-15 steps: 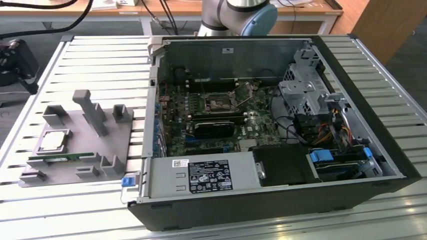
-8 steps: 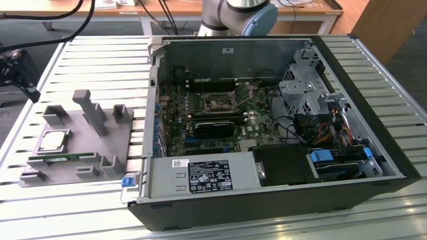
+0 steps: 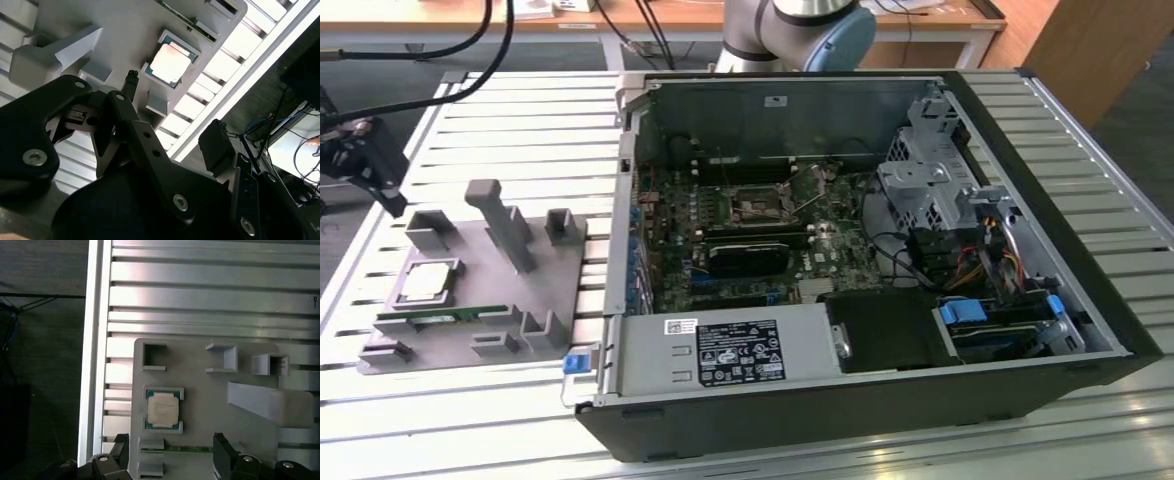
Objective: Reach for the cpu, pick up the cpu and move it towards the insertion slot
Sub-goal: 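Pick up the cpu and move it towards the insertion slot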
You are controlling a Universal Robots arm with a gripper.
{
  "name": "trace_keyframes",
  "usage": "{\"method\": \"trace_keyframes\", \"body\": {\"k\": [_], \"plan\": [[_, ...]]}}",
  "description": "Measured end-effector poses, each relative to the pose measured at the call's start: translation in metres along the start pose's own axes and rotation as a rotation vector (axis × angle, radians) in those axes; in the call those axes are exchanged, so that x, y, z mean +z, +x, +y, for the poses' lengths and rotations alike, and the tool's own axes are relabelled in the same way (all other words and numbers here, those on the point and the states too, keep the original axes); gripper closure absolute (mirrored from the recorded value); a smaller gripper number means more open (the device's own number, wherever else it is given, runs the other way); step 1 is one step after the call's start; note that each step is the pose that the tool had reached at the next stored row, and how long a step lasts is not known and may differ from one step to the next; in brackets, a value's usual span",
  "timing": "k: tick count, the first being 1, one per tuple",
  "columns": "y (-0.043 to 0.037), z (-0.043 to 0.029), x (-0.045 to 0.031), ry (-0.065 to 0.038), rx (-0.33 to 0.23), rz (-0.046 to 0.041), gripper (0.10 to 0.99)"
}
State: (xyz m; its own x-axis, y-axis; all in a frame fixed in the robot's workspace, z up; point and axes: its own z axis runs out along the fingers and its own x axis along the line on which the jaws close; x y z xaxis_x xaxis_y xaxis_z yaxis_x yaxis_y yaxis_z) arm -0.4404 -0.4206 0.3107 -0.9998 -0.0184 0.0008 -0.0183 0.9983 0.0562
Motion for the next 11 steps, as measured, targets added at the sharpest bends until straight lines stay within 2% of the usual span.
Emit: {"method": "trace_keyframes", "body": {"k": [11], "plan": [[0.0008,-0.0026,0.0201,0.000,0.000,0.0000,0.325]]}}
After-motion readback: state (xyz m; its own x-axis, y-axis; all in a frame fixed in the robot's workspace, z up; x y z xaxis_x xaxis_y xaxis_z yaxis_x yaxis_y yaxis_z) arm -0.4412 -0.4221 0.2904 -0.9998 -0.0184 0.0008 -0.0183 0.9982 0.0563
